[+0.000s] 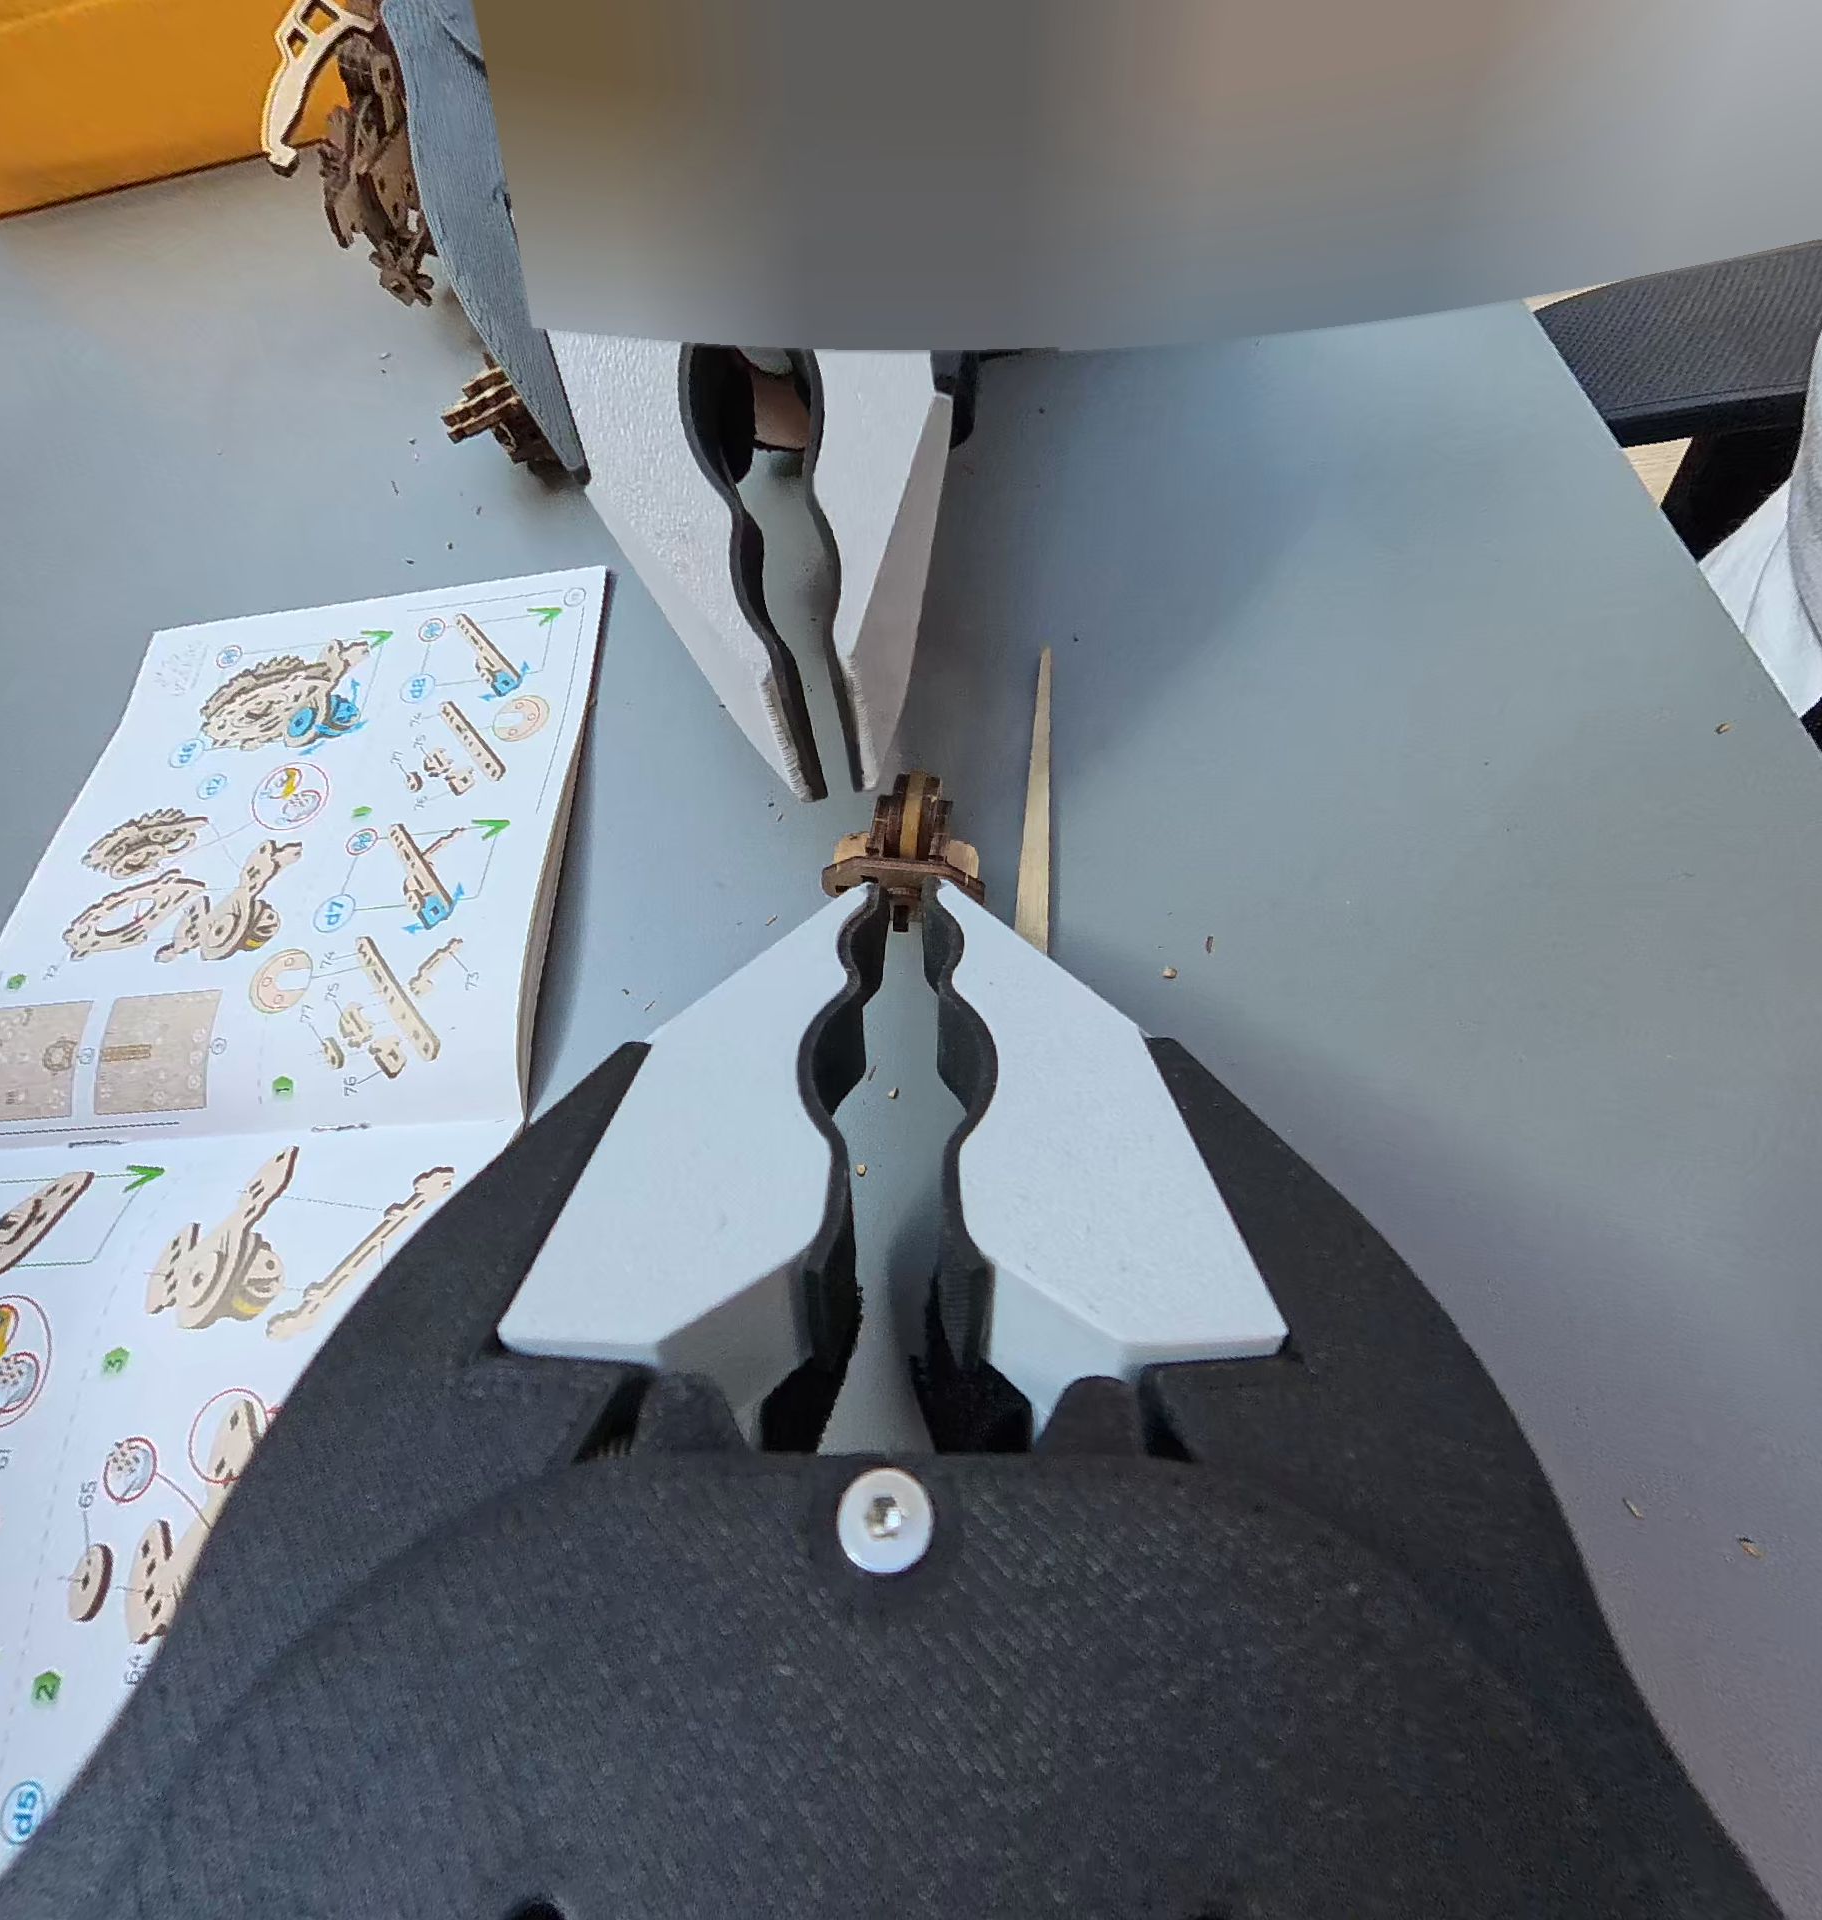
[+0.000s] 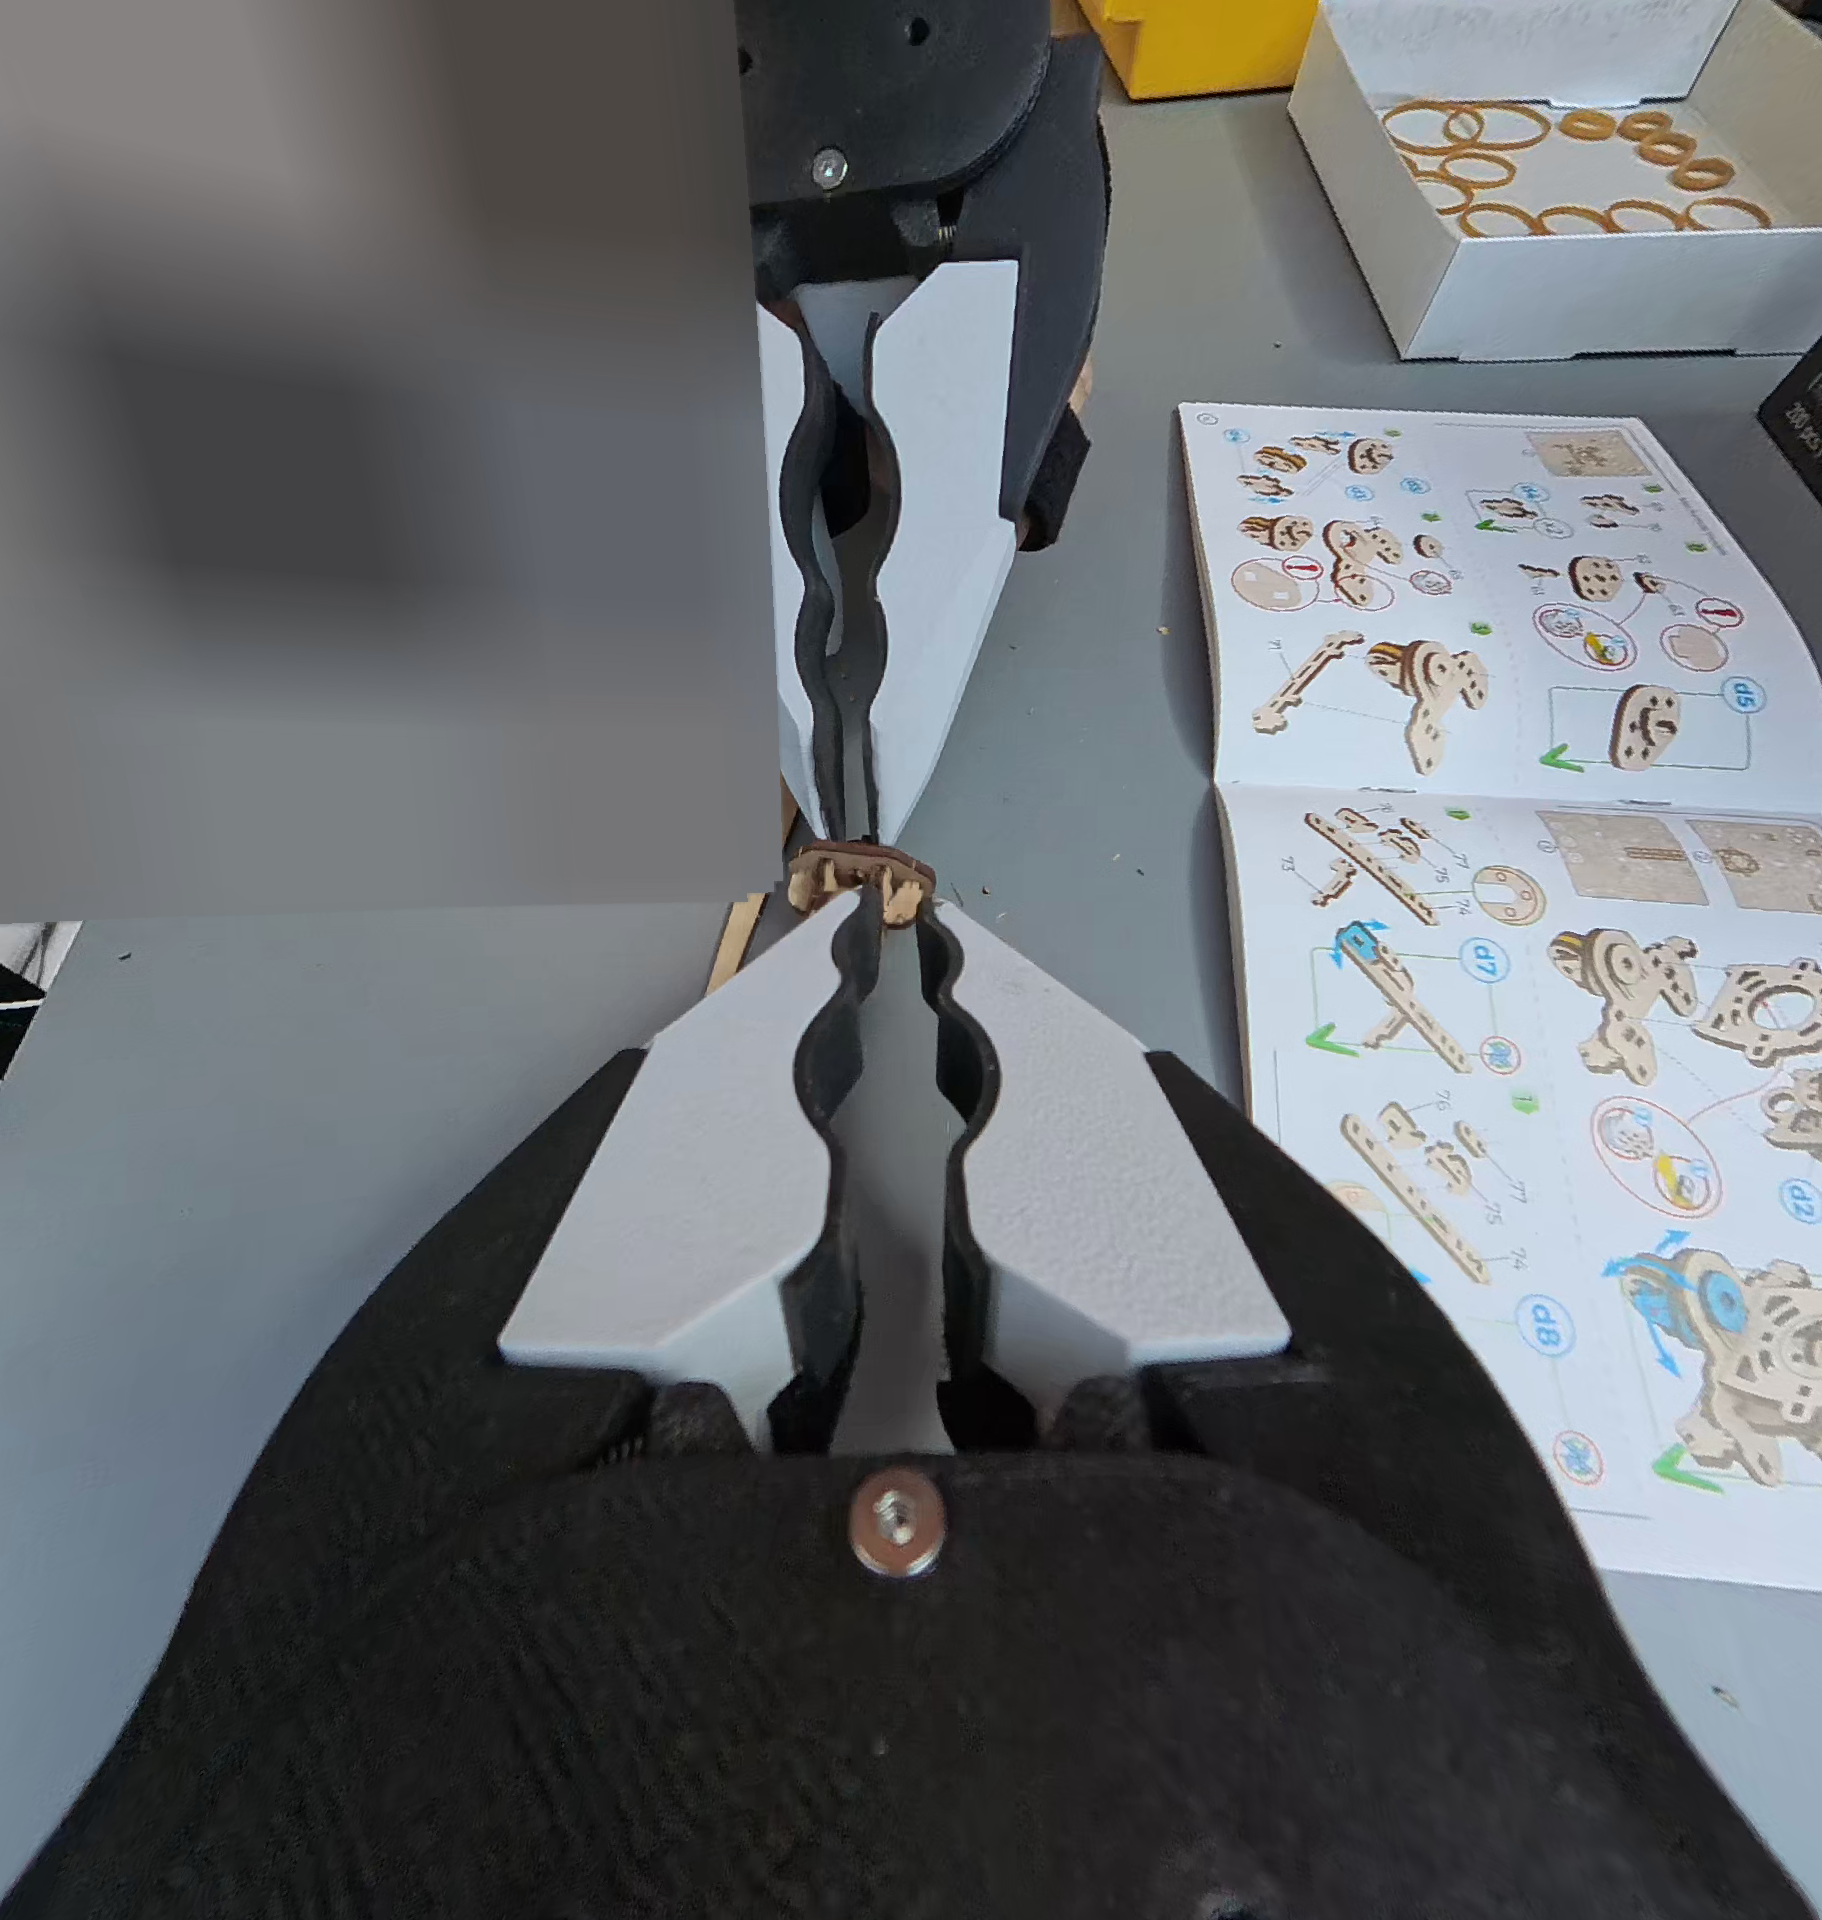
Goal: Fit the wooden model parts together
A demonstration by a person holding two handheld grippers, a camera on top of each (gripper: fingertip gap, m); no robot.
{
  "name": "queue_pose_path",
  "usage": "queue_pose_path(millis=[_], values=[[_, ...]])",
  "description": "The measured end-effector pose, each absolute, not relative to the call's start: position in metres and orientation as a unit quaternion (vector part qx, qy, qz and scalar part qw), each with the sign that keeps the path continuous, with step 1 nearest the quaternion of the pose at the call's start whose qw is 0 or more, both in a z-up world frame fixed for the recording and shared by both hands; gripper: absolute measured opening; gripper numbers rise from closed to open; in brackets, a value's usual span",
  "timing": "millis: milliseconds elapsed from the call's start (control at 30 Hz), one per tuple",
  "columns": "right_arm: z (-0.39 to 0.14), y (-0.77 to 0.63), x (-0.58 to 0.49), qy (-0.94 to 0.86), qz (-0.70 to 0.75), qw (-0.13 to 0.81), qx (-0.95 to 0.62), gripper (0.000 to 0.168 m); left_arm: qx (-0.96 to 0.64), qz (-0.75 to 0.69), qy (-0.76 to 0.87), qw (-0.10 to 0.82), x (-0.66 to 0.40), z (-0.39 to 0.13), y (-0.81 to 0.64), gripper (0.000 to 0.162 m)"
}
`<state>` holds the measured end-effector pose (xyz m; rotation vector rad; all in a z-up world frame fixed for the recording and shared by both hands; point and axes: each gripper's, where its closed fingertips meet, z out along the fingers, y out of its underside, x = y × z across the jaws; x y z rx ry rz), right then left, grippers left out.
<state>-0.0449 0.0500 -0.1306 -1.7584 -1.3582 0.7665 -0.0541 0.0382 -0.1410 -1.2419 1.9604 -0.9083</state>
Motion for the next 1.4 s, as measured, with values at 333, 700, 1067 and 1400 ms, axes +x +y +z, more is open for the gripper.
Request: queue_pose_path(millis=[333,700,1067,1400], values=[[-0.132,0.05,-0.048,-0.522,0.304,0.38,-0.7,0.004,-0.478,-0.341,0.742,0.325,-0.052,-0.141,0.039,0.004],[-0.138,0.052,-0.047,-0.516,0.305,0.366,-0.712,0.0,-0.478,-0.337,0.744,0.324,-0.051,-0.142,0.038,0.014],[-0.138,0.049,-0.05,-0.543,0.299,0.375,-0.689,0.0,-0.5,-0.383,0.715,0.305,-0.052,-0.133,0.043,0.017],[-0.137,0.046,-0.051,-0.549,0.303,0.374,-0.683,0.0,-0.494,-0.353,0.733,0.306,-0.05,-0.142,0.04,0.017]])
